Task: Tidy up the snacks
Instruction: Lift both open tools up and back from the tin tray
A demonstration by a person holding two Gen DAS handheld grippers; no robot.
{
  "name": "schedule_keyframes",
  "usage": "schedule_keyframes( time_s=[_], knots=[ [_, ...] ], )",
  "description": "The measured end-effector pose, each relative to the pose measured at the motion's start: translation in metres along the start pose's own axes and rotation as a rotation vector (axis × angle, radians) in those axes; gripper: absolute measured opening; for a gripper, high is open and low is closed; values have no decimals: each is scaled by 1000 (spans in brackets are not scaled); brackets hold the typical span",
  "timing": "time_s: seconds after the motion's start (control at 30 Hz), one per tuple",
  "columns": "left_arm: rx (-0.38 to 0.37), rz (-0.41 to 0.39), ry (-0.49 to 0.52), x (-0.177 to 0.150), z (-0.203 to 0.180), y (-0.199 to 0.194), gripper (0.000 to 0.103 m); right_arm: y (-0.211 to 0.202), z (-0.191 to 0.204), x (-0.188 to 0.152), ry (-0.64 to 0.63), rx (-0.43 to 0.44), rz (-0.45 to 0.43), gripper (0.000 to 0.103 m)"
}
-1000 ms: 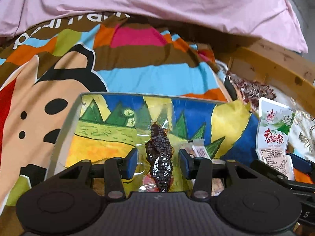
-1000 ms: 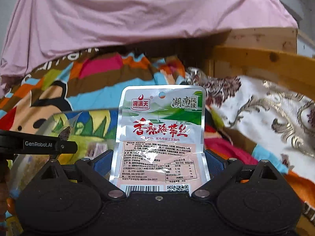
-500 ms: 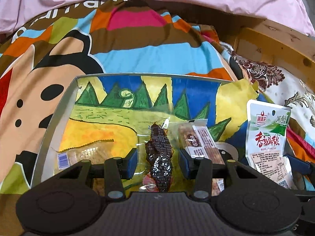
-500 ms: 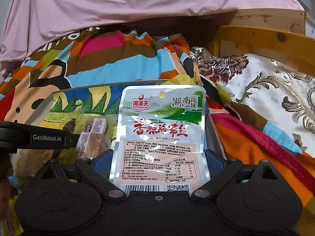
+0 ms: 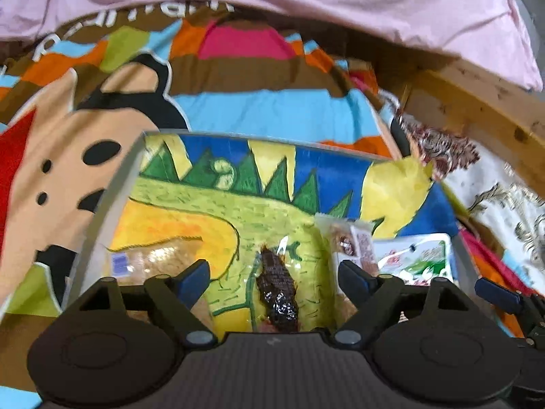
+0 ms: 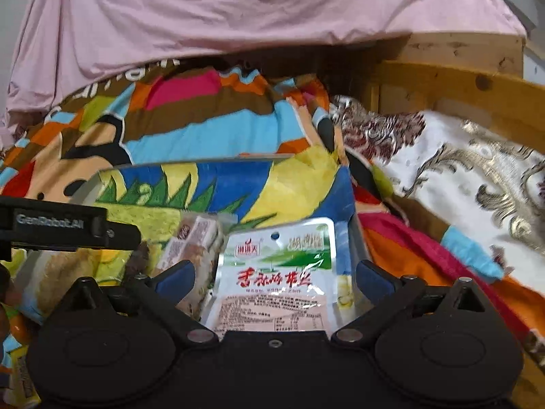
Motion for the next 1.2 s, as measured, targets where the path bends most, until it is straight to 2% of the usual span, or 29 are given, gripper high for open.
schedule_keyframes(
  time_s=[0.2,0.6,0.73,1.2],
  knots=[
    [-30,-120,-9,11,1,-52,100,-46,-6,20,6,-19,-94,102],
    [-44,-299,15,4,11,-167,102,-166,18,39,-99,-47,-269,102],
    [-67,-327,33,-9,18,-201,102,-201,25,36,-99,-43,-300,102],
    [-24,-367,-7,-64,68,-291,103,-296,77,-7,-223,26,-326,102]
  ],
)
Point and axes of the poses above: each gripper's, at about its wrist camera, not at the fingertips, and y roughly the way its jaws point, z to its left, x to its top, the point moved 9 cm from there along y, roughly the way its jaws point, and after that the axes turned 11 degrees about -y, right-handed, at the moved point
